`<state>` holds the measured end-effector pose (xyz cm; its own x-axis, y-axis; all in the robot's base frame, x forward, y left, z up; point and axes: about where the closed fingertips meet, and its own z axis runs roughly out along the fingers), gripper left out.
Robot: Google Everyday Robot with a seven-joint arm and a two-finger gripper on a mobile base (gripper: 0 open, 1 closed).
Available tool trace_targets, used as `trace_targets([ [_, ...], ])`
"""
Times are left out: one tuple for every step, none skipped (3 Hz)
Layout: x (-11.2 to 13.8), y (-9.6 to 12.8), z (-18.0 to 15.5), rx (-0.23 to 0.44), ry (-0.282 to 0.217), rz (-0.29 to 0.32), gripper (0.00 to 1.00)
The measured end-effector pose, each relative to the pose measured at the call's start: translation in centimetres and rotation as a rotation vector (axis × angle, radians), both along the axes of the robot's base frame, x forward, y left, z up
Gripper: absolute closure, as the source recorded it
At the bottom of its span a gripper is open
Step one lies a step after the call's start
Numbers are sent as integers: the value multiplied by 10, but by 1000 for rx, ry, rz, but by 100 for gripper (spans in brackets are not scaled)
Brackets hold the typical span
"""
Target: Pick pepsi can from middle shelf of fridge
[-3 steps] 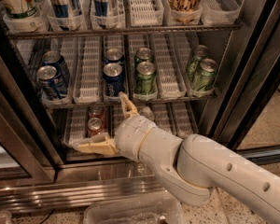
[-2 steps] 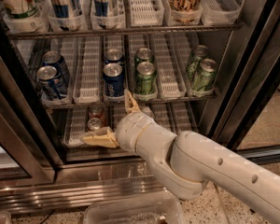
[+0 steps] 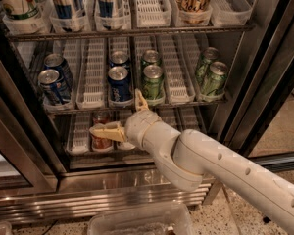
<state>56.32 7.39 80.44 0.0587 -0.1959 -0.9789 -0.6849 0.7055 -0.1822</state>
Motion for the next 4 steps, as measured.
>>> trace_targets([
  [0, 0, 0, 0, 0, 0, 0],
  [-1, -2, 0, -2, -1, -15, 0],
  [-21, -2, -9, 31, 1, -54, 0],
  [-53, 28, -17, 108, -11, -37, 0],
])
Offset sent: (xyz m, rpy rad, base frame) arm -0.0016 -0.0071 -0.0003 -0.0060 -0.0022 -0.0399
